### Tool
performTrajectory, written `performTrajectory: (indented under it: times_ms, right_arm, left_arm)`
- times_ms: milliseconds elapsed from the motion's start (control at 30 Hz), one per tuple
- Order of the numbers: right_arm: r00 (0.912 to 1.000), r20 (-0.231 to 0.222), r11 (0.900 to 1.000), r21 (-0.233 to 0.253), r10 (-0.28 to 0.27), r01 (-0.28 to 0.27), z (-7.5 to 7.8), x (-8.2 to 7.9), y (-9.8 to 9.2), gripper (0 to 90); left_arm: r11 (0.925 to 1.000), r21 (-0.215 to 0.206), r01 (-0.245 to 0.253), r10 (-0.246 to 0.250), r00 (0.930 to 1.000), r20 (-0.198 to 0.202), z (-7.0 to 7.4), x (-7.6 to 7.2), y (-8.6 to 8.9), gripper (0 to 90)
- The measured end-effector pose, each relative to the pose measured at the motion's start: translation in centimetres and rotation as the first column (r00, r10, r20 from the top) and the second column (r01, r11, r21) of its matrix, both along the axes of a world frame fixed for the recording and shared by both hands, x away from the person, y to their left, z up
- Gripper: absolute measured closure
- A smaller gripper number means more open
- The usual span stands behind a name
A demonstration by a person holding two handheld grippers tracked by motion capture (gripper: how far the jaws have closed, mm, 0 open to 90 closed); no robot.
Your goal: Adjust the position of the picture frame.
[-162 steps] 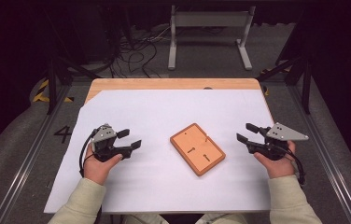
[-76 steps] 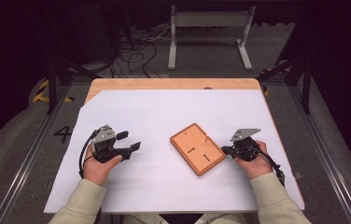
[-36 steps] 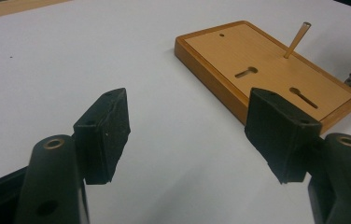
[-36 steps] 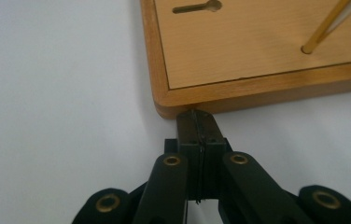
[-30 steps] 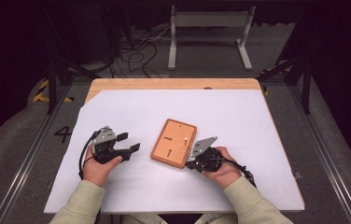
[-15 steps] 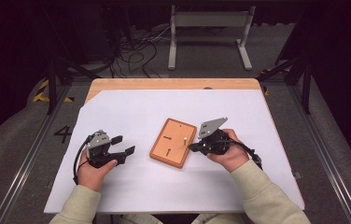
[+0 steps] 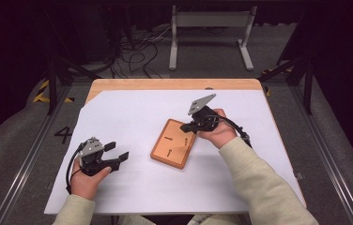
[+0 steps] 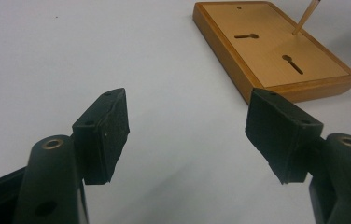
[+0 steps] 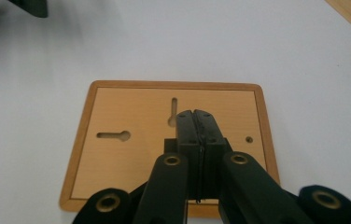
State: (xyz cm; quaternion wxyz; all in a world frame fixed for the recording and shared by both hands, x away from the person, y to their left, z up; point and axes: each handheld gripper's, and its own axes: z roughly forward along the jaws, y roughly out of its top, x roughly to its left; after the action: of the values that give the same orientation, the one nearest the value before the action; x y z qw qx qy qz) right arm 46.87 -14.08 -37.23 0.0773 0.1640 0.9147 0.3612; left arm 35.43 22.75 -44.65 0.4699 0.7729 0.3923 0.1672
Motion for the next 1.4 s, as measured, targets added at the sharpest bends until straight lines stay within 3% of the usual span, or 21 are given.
performTrajectory:
  times_ms: [267, 633, 1067, 1300, 1400]
  right_arm:
    - [0.9994, -0.032, 1.000, -0.022, -0.010, 0.009, -1.1, 2.9, 2.0, 90.0]
    - [0.9993, -0.029, 0.998, -0.059, -0.022, 0.020, -2.1, 6.0, 5.3, 90.0]
    - [0.9973, -0.036, 0.993, -0.098, -0.064, 0.060, -4.6, 8.2, 7.7, 90.0]
    - [0.9955, -0.047, 0.988, -0.138, -0.083, 0.076, -5.7, 8.8, 8.0, 90.0]
    - [0.9960, -0.029, 0.979, -0.188, -0.084, 0.078, -5.4, 8.7, 8.5, 90.0]
  left_arm:
    - [0.9996, 0.007, -0.027, 0.027, 0.9996, -0.009, -0.2, -1.0, 1.1, 30.5]
    - [0.9971, 0.003, -0.075, 0.076, 0.9970, -0.018, -0.4, -2.5, 2.6, 30.4]
    - [0.9955, 0.001, -0.095, 0.095, 0.9953, -0.021, -0.7, -3.0, 3.1, 30.3]
    - [0.9959, 0.002, -0.091, 0.091, 0.9956, -0.024, -0.8, -2.9, 3.1, 30.2]
    - [0.9960, 0.003, -0.089, 0.089, 0.9957, -0.026, -0.8, -2.9, 3.0, 30.1]
